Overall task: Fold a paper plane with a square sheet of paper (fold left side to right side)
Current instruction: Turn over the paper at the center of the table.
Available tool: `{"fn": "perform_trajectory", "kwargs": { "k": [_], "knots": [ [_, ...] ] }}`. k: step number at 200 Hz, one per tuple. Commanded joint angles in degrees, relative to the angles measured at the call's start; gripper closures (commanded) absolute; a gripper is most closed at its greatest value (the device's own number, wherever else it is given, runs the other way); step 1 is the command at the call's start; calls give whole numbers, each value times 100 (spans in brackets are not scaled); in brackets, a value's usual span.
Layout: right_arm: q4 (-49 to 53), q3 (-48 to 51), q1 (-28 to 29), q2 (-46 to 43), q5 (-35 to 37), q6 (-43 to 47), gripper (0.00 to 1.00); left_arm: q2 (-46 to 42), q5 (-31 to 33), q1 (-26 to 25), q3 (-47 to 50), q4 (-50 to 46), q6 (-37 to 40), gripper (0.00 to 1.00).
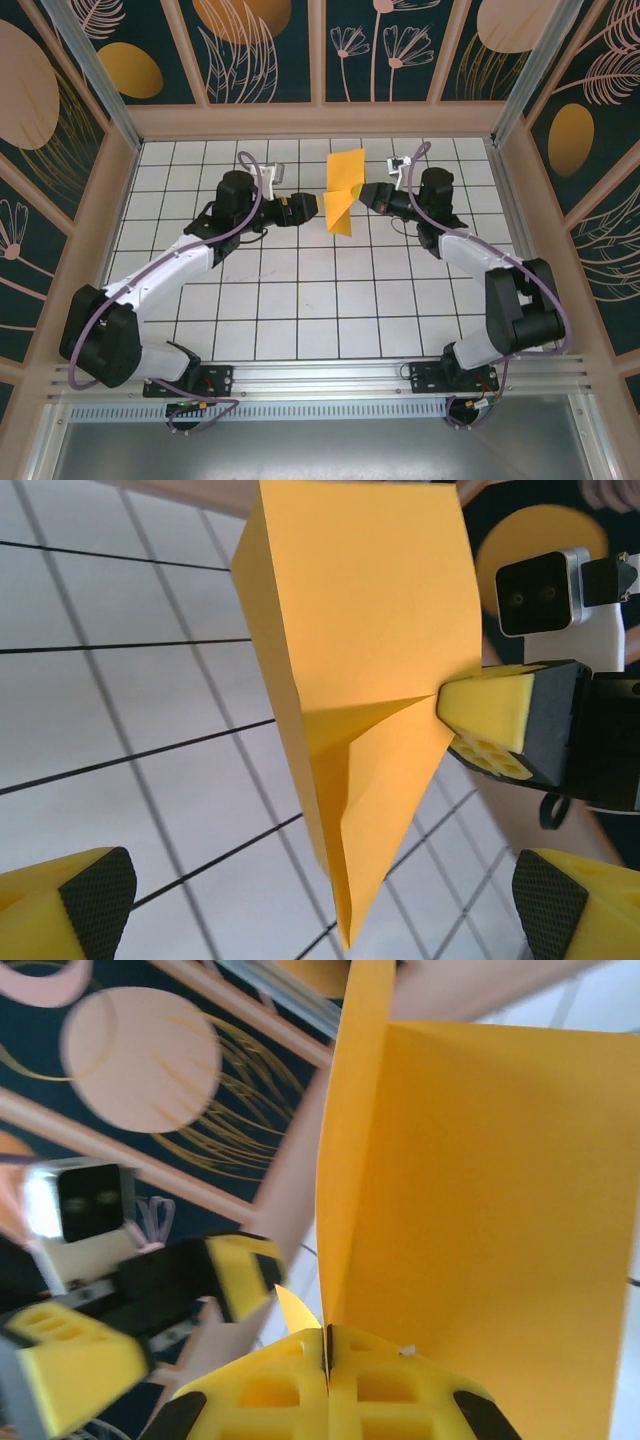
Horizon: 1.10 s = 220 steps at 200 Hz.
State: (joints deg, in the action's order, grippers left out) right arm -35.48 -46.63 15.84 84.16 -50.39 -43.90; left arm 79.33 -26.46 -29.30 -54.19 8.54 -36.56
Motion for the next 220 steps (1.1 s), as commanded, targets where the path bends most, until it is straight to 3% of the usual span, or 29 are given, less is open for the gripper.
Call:
{"fn": "perform_trajectory", "kwargs": {
  "k": [1,54,111,143,172,191,220],
  "knots": [
    [-874,-170,45,-286,-419,-669,99,61,-966,-1,268,1042,-859,2],
    [-1232,-403,383,-436,-463,-1108,97,244,-2070,2,447,2761,-1993,13],
    [-1427,-333,441,-411,-429,-1288,95,250,-2225,-6,515,3170,-2305,60],
    [-1363,-213,396,-443,-397,-1230,93,250,-2205,-5,550,3163,-2300,75],
    [-1071,-152,356,-534,-359,-1049,82,288,-2155,-5,563,3046,-2204,92],
    [-450,-212,323,-662,-266,-621,72,263,-2012,-5,516,2663,-1921,94],
    [1674,-464,171,-1040,662,657,53,119,-1322,-36,264,1094,-891,96]
  ]
}}
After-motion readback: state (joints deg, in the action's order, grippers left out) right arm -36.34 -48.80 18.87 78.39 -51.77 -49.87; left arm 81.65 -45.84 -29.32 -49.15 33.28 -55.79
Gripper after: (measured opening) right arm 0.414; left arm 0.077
